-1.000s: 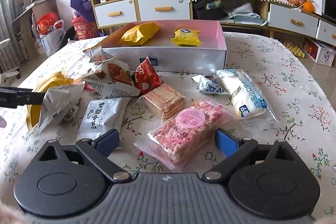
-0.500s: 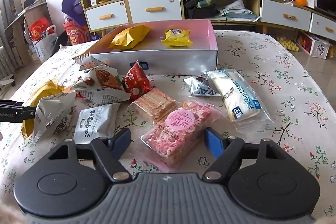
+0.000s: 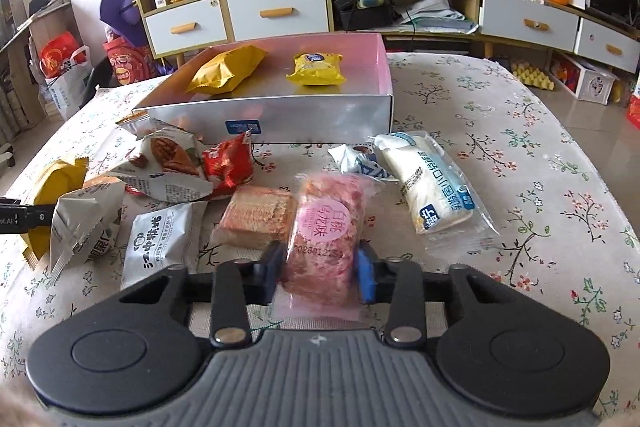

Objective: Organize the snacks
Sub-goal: 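Grasp a long yellow cake packet with the left gripper while the right grasps the pink rice-cake pack, then carry both packs into the pink box and open both grippers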

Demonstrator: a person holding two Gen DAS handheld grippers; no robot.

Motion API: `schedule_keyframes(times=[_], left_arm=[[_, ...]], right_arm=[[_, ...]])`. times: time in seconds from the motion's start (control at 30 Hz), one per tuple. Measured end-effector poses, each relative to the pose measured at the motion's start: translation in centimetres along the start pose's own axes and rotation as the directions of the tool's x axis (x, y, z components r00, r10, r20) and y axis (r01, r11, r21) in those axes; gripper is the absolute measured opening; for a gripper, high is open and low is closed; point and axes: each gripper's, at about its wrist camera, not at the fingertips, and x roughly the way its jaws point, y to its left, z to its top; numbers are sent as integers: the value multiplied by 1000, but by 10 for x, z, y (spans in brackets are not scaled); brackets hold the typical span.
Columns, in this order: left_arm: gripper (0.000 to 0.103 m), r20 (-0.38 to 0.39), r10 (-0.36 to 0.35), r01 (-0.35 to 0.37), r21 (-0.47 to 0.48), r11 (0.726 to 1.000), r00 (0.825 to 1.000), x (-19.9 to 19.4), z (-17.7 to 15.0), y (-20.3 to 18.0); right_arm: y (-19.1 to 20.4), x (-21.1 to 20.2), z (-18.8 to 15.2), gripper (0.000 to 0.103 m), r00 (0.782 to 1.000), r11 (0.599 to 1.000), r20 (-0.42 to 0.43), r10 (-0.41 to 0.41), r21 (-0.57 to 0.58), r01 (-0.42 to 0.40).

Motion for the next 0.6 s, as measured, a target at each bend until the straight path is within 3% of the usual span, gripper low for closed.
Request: schedule_keyframes(times=[0.6], left_arm=[[36, 37, -9, 12, -70, 997, 999, -28, 26, -3]], right_arm=[[1, -15, 22, 30, 999, 998, -23, 26, 55, -25]])
